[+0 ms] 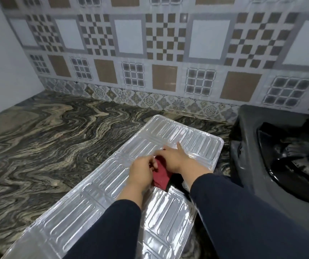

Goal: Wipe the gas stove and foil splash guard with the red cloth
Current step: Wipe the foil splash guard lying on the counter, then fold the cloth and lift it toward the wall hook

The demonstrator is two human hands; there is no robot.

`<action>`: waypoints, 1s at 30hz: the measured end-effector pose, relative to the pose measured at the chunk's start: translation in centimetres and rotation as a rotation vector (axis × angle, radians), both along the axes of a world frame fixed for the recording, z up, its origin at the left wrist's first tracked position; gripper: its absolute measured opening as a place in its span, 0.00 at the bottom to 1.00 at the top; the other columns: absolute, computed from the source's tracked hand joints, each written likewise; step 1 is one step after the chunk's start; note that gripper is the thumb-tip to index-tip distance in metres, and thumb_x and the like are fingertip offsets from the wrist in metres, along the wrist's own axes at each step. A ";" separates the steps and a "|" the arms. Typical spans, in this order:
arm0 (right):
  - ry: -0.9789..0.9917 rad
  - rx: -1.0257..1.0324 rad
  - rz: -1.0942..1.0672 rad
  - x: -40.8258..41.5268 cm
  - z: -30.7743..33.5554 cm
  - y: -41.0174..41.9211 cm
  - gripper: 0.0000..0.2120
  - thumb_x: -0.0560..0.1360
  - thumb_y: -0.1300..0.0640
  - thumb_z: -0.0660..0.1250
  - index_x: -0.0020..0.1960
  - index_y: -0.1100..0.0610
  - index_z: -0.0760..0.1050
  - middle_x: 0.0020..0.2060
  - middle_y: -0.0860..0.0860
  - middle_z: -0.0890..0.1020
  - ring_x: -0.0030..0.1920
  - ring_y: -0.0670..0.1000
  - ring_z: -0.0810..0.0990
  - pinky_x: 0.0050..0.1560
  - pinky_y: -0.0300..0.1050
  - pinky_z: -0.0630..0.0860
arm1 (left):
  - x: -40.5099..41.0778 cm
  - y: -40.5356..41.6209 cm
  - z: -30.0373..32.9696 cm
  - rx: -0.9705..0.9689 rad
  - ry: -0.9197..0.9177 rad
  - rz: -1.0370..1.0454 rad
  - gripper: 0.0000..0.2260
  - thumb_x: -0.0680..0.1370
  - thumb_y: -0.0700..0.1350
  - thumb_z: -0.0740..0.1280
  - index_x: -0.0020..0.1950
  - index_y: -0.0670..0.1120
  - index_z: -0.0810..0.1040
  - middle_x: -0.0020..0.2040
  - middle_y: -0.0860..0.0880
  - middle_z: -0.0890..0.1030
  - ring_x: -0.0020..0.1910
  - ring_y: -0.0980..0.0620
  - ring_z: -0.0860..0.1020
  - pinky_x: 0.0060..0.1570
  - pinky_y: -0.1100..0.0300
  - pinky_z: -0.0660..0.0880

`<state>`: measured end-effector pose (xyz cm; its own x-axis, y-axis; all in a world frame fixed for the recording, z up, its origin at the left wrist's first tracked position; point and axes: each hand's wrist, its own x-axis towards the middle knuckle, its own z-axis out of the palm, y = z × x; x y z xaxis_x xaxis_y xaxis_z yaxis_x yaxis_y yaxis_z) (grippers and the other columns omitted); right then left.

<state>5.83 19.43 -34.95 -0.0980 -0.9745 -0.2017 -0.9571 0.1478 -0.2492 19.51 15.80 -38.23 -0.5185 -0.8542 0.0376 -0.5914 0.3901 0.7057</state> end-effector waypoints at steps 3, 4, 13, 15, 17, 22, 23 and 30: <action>-0.011 -0.143 -0.037 -0.3 -0.1 0.1 0.12 0.74 0.61 0.59 0.55 0.51 0.74 0.53 0.51 0.80 0.60 0.54 0.76 0.74 0.58 0.35 | -0.1 0.3 0.0 -0.029 0.013 0.011 0.15 0.69 0.32 0.59 0.33 0.53 0.72 0.37 0.51 0.80 0.38 0.50 0.76 0.40 0.59 0.72; -0.025 -0.204 -0.057 -0.4 0.0 0.2 0.11 0.73 0.63 0.60 0.51 0.53 0.75 0.49 0.51 0.81 0.56 0.54 0.77 0.74 0.56 0.37 | -0.1 0.5 -0.2 -0.051 -0.021 0.019 0.12 0.71 0.36 0.61 0.35 0.53 0.73 0.40 0.52 0.81 0.41 0.50 0.77 0.44 0.57 0.74; -0.438 -0.332 -0.262 -2.9 6.1 3.8 0.11 0.71 0.69 0.65 0.44 0.56 0.82 0.44 0.56 0.83 0.41 0.51 0.77 0.41 0.39 0.70 | -0.7 3.9 5.8 0.010 0.214 0.037 0.15 0.71 0.32 0.65 0.38 0.53 0.77 0.41 0.53 0.81 0.43 0.54 0.78 0.50 0.62 0.72; -0.497 -0.400 -0.288 -3.8 8.9 5.5 0.10 0.72 0.69 0.66 0.45 0.57 0.83 0.41 0.53 0.81 0.36 0.45 0.75 0.38 0.36 0.69 | -1.3 4.8 9.2 -0.013 0.270 0.023 0.13 0.72 0.30 0.64 0.41 0.48 0.80 0.42 0.52 0.80 0.42 0.57 0.77 0.50 0.70 0.72; -0.589 -0.457 -0.311 -4.7 12.1 7.4 0.10 0.72 0.70 0.66 0.48 0.60 0.83 0.41 0.50 0.80 0.39 0.42 0.76 0.40 0.33 0.70 | -1.9 5.6 12.6 -0.039 0.313 -0.002 0.12 0.72 0.30 0.64 0.44 0.46 0.82 0.44 0.53 0.81 0.43 0.59 0.77 0.49 0.77 0.69; -0.544 -0.600 -0.300 -7.0 19.8 11.2 0.10 0.73 0.68 0.69 0.50 0.57 0.83 0.46 0.50 0.83 0.48 0.45 0.77 0.55 0.40 0.73 | -4.1 7.4 20.5 -0.128 0.419 -0.053 0.15 0.73 0.30 0.64 0.46 0.48 0.84 0.47 0.51 0.83 0.48 0.56 0.79 0.52 0.71 0.73; -0.517 -0.630 -0.296 -7.3 21.2 11.8 0.10 0.72 0.67 0.69 0.51 0.57 0.83 0.47 0.50 0.83 0.48 0.45 0.77 0.55 0.39 0.72 | -4.6 7.8 21.9 -0.148 0.434 -0.061 0.15 0.73 0.30 0.64 0.47 0.46 0.84 0.47 0.51 0.83 0.47 0.57 0.79 0.48 0.77 0.72; -0.404 -0.841 -0.336 -10.2 29.1 12.9 0.10 0.74 0.62 0.70 0.52 0.54 0.83 0.50 0.49 0.84 0.50 0.45 0.76 0.50 0.36 0.69 | -9.0 6.7 29.9 -0.240 0.568 -0.157 0.11 0.71 0.35 0.71 0.51 0.45 0.84 0.50 0.47 0.84 0.49 0.54 0.81 0.53 0.66 0.76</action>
